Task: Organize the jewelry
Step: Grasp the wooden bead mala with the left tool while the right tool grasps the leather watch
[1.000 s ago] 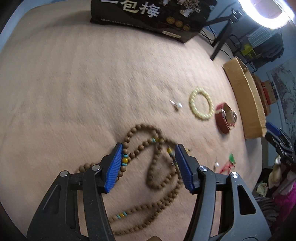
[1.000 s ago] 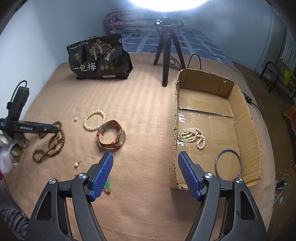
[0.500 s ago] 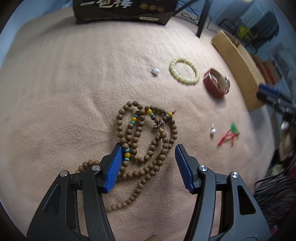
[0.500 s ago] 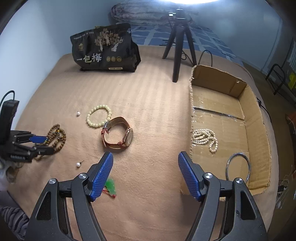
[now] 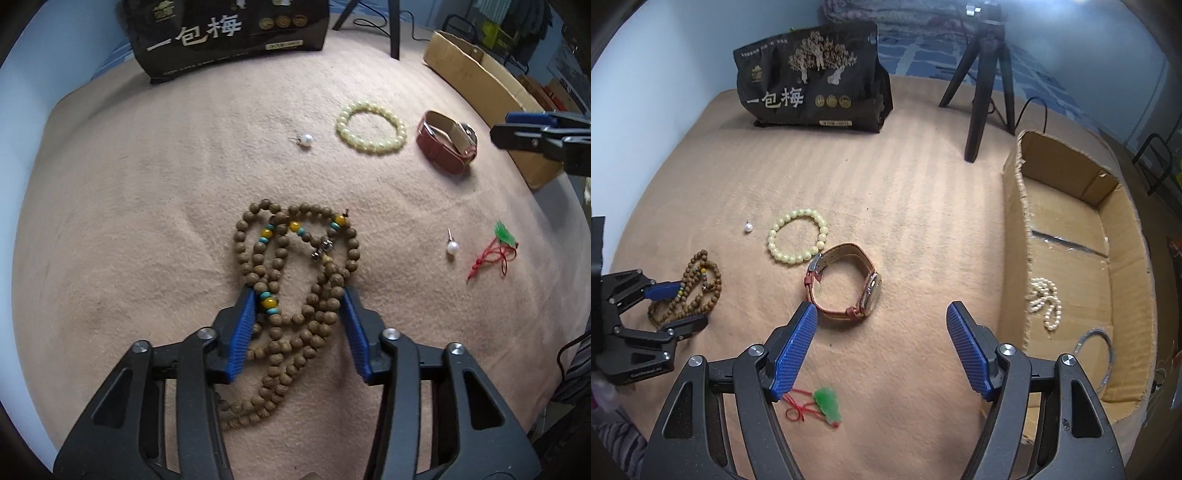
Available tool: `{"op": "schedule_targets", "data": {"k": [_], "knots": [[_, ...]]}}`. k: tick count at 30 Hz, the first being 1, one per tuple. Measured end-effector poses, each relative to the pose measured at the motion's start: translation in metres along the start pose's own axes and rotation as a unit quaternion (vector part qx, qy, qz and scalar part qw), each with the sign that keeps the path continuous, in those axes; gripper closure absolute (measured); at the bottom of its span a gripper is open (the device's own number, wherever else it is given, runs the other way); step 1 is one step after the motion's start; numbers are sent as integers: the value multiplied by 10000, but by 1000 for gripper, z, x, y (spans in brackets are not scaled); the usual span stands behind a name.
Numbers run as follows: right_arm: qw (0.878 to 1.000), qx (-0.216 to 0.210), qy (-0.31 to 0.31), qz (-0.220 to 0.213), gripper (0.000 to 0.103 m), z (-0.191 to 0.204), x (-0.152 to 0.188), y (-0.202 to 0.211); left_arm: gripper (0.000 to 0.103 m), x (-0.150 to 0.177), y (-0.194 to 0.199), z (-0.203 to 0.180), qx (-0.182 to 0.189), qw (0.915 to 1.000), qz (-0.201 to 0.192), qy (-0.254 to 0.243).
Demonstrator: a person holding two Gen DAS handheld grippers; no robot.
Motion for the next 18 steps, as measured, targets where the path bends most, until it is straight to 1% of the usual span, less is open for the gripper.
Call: {"op": "schedule_targets", "data": {"k": [3, 5, 6, 7, 9, 12, 14, 18], "knots": [[9999, -42, -65, 92, 31, 3, -2, -9, 69, -2, 0, 5, -22, 10000, -43, 54], [9999, 5, -39, 143, 32, 5, -3, -14, 75, -2, 1, 8, -42, 9999, -85, 53], [9998, 48, -23, 169, 37, 5, -3, -17, 78, -2, 2, 10, -50, 9999, -106, 63], [9998, 79, -20, 208, 41, 5, -3, -19, 79, -1, 3, 12, -49, 9999, -118, 78], [9995, 118, -65, 282, 45, 4, -3, -23, 84, -2, 3, 12, -53, 9998, -143, 112], [9991, 120, -141, 374, 50, 2, -1, -31, 85, -4, 4, 9, -64, 9997, -163, 146], [9988, 124, -140, 445, 58, 2, 1, -35, 85, -7, 1, 7, -52, 9996, -169, 198], [9984, 73, -164, 540, 68, 4, 4, -41, 85, -8, 2, 8, -7, 9993, -177, 342]]}}
Point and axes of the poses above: each gripper's, at about its wrist camera, not at the fingertips, and y roughly against the way its jaws point, z to its left, x to its underside, the point moved 10 cm from there along -y, roughly the way its jaws point, and after that the axes turned 10 degrees about -z, right-handed, at the moved point
